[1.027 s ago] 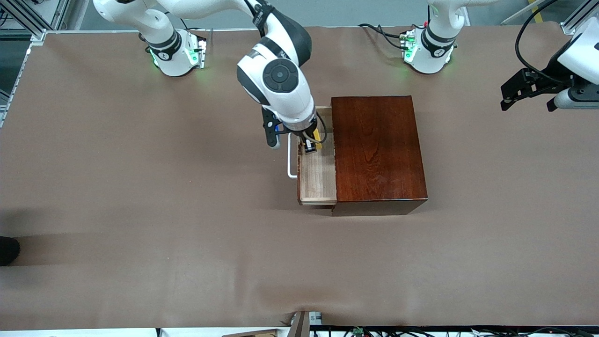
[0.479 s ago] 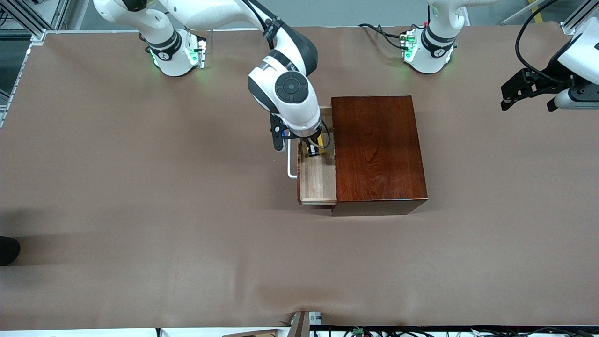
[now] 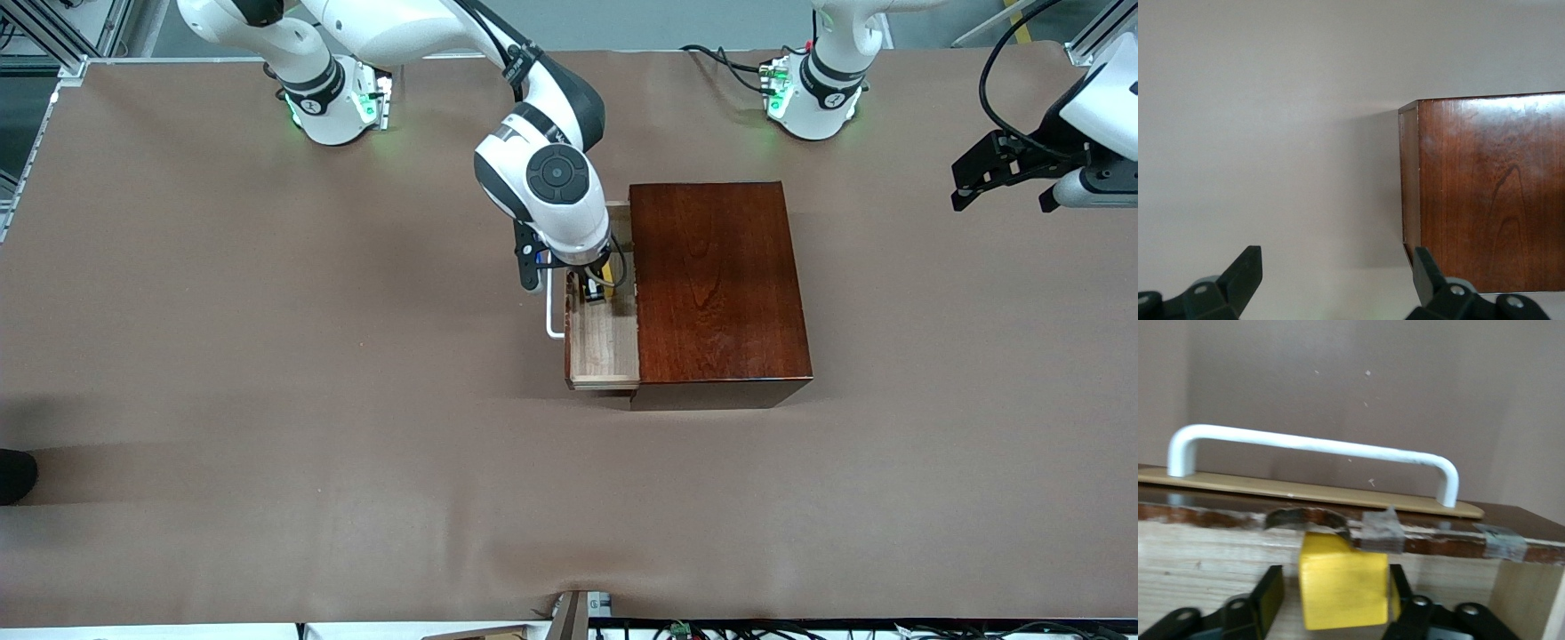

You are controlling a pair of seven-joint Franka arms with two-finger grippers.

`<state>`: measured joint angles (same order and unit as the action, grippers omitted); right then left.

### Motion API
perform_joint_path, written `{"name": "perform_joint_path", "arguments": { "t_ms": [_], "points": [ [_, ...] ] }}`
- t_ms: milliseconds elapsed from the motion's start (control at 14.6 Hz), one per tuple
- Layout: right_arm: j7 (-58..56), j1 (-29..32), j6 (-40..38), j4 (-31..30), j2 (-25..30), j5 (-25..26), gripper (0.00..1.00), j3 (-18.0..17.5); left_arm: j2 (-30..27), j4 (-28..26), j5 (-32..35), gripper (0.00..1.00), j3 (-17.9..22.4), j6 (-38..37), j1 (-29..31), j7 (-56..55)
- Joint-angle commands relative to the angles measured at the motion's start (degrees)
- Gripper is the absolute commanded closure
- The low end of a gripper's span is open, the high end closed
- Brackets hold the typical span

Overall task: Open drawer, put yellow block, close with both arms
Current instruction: 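Lower the cube into the open drawer and open the right gripper, then withdraw the right gripper while the left gripper moves to the drawer front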

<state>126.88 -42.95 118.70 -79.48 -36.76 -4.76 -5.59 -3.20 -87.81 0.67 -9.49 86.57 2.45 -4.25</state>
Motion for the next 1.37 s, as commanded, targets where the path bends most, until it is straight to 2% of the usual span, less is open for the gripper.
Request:
{"name": "perform_joint_path", "arguments": {
  "t_ms": [0, 205, 548, 753, 958, 1164, 1232, 1301],
  "points": [
    [1.18, -0.03, -1.89, 1.44, 0.11, 4.4, 0.0, -0.04, -0.22, -0.26, -0.23, 0.0, -0.71, 0.45, 0.89, 0.74],
    [0.83, 1.63, -6.63, 5.72, 0.11, 4.23, 0.0, -0.04, -0.14, -0.26, -0.23, 0.0, -0.71, 0.53, 0.71, 0.74],
    [-0.92, 5.32, -9.71, 10.65, 0.37, 3.62, 0.0, -0.74, 0.21, -0.17, -0.31, 0.0, -1.06, 0.36, 0.01, 0.47],
    [-6.79, 7.43, -14.53, 13.03, 1.34, 2.92, 0.0, -0.83, 0.92, -0.08, -0.49, 0.0, -3.07, 0.01, -0.69, -0.23],
    [-14.18, 10.68, -19.02, 13.39, 3.62, -0.42, 0.0, -0.74, 3.37, 0.27, -1.02, 0.0, -7.63, 0.09, -0.78, -7.58],
    [-22.43, 12.89, -22.62, 13.39, 5.73, -0.34, 0.0, -0.74, 5.57, 0.45, -0.14, 0.0, -15.1, 0.27, -0.96, -19.0],
    [-26.29, 13.15, -24.12, 13.39, 6.26, -0.25, 0.0, -0.39, 7.23, 0.62, -0.31, 0.0, -17.65, 0.27, -1.66, -22.69],
    [-30.33, 13.94, -25.44, 13.39, 7.04, -0.16, 0.0, -0.04, 10.12, 2.54, 1.17, 0.0, -20.28, 0.53, -5.32, -28.3]
  ]
}}
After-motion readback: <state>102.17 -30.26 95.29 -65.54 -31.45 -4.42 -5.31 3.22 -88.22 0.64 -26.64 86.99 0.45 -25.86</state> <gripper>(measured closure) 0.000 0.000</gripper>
